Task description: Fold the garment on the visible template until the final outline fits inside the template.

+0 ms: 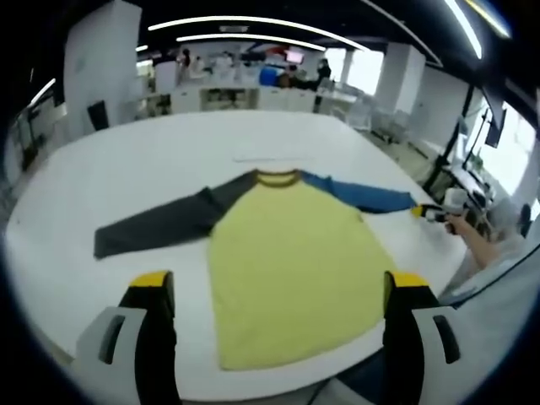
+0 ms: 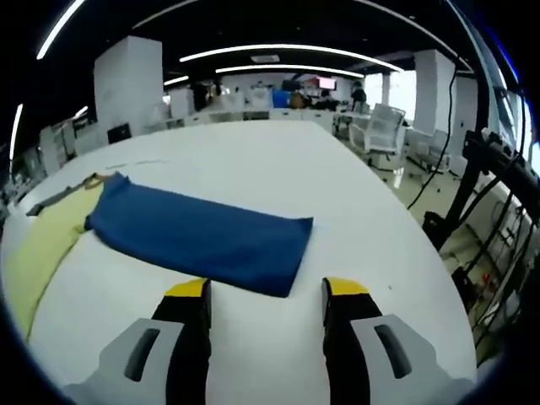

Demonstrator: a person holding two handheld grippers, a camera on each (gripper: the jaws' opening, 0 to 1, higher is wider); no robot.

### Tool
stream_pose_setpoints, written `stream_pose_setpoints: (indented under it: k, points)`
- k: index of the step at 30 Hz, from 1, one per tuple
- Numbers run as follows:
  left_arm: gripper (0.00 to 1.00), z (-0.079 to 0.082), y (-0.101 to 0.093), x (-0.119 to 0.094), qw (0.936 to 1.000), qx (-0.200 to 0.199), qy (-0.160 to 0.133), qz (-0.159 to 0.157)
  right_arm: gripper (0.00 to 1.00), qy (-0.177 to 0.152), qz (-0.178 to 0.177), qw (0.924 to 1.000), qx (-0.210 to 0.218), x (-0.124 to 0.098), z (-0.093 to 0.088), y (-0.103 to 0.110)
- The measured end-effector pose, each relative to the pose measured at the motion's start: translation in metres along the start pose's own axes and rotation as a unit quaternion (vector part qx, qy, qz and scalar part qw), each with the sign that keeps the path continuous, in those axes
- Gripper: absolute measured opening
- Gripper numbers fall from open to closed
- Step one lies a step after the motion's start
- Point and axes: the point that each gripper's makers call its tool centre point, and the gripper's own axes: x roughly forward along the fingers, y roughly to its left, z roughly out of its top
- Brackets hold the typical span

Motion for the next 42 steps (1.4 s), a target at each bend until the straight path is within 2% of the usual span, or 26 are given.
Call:
stream_pose_setpoints:
  k: [9, 16, 22, 28, 33, 42]
  points:
    - [0.99, 0.005, -0.006, 0.004, 1.0, 0.006, -0.004, -0.007, 0.51, 0.002, -0.002, 1.0, -0.004, -0.001, 0.0, 0.0]
    - [0.99, 0.006, -0.01, 0.007, 0.9999, 0.009, -0.005, -0.01, 0.45, 0.005, 0.001, 1.0, -0.008, -0.003, 0.001, 0.002]
    - [0.98, 0.005, -0.012, 0.007, 0.9999, 0.01, -0.006, -0.012, 0.32, 0.009, 0.006, 0.9998, -0.017, -0.001, 0.001, 0.006]
    - [0.98, 0.005, -0.008, 0.005, 0.9999, 0.009, -0.009, -0.011, 0.3, 0.012, 0.008, 0.9997, -0.02, -0.002, 0.0, 0.01]
    - [0.98, 0.004, -0.007, 0.004, 0.9998, 0.011, -0.008, -0.012, 0.17, 0.018, -0.001, 0.9996, -0.023, -0.004, 0.0, 0.009]
    - [0.97, 0.005, -0.007, 0.004, 0.9997, 0.016, -0.01, -0.016, 0.12, 0.021, -0.007, 0.9994, -0.026, -0.007, 0.0, 0.009]
